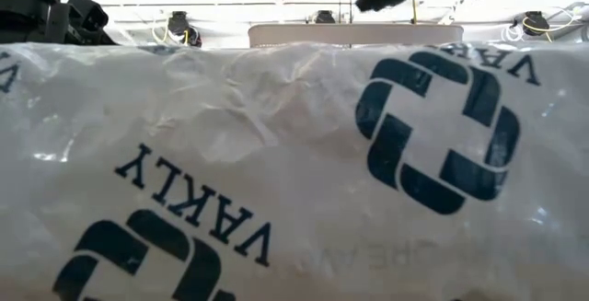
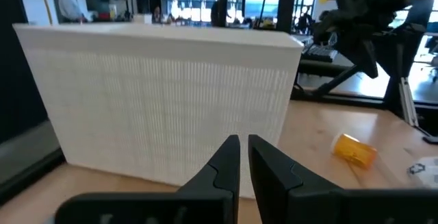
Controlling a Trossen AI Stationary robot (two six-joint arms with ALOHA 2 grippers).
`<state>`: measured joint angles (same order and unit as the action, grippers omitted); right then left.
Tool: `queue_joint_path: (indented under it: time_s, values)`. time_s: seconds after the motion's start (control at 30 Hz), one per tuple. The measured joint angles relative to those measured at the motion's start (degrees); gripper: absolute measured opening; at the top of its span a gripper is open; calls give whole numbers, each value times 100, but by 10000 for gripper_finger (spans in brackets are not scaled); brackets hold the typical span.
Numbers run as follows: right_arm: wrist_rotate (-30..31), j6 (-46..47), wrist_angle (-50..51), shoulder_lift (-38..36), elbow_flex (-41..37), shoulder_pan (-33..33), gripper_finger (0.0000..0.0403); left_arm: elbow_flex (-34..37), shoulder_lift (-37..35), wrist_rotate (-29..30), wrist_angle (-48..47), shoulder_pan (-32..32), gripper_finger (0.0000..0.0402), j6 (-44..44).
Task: Pick & place medical supplies in basket/bin
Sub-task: Put the orange pill bottle into the white bin
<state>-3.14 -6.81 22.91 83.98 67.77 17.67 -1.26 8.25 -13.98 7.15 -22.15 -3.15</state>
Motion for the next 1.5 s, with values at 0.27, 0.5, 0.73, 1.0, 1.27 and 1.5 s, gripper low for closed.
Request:
queue_joint_path:
  time_s: [0.27, 0.5, 0.73, 1.0, 1.27, 1.5]
  values:
    - [7, -272, 238, 731, -16, 13, 285, 0, 0, -20, -180, 0, 35, -132]
    - [29, -385, 812, 1242, -17, 82, 295, 0, 0, -52, -139, 0, 35, -204]
    - [11, -940, 975, 1581, -15, 159, 295, 0, -1, -52, -146, 0, 35, -180]
    - [-136, -1406, 753, 2128, -15, 157, 295, 0, 0, -52, -148, 0, 35, -125]
    - [-206, -1318, 735, 2484, 8, 142, 282, 0, 0, -96, -158, 0, 35, -108]
    - [-185, -1025, 726, 2331, -22, 142, 206, 0, 0, -102, -162, 0, 35, -110]
